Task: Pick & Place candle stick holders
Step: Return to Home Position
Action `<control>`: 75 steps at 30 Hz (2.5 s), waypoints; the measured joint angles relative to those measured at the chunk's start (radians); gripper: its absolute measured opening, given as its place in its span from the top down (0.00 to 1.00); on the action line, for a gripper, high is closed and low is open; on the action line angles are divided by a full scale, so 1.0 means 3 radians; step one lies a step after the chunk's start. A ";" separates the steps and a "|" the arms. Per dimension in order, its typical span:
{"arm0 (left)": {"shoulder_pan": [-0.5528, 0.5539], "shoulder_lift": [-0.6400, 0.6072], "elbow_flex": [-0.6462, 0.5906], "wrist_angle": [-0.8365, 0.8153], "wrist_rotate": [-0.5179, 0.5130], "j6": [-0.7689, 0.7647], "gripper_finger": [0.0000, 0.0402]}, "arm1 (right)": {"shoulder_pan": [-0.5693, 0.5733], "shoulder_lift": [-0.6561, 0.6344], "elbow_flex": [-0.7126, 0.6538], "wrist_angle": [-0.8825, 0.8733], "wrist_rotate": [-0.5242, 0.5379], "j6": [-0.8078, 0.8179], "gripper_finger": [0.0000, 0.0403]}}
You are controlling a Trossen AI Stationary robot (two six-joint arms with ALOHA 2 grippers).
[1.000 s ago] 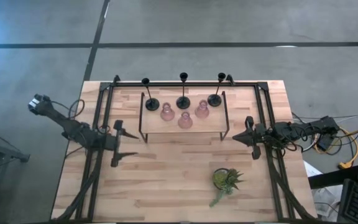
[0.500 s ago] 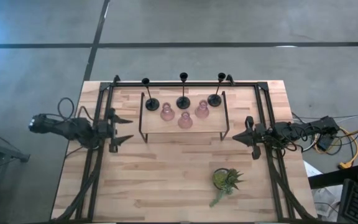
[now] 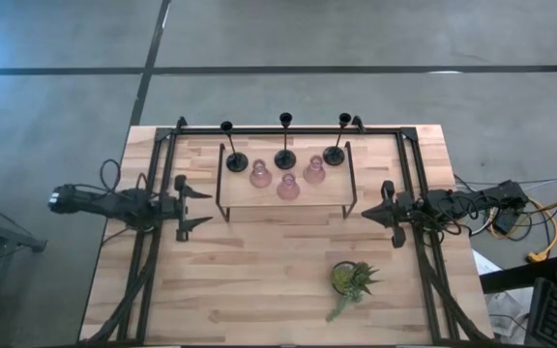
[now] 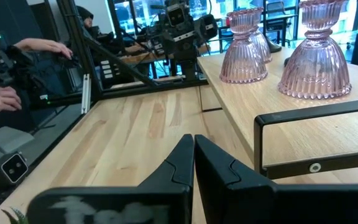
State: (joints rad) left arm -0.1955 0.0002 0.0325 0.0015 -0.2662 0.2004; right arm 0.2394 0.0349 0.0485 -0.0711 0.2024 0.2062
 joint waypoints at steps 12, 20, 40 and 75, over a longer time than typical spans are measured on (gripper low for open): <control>0.0000 0.0002 -0.0073 0.0111 0.0225 -0.0060 0.29 | 0.0000 0.0004 0.0000 0.0000 0.0001 0.0000 0.98; 0.0000 0.0020 -0.0076 0.0111 0.0222 -0.0094 0.29 | 0.0000 0.0004 -0.0001 0.0000 0.0001 0.0000 0.98; 0.0000 0.0022 -0.0073 0.0110 0.0213 -0.0096 0.29 | 0.0000 0.0004 0.0000 0.0000 0.0001 0.0000 0.98; 0.0000 0.0022 -0.0072 0.0110 0.0212 -0.0096 0.29 | 0.0000 0.0004 0.0001 0.0000 0.0000 0.0000 0.98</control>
State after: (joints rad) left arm -0.1955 0.0067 0.0109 0.0345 -0.2028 0.1716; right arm 0.2394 0.0360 0.0486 -0.0712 0.2024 0.2062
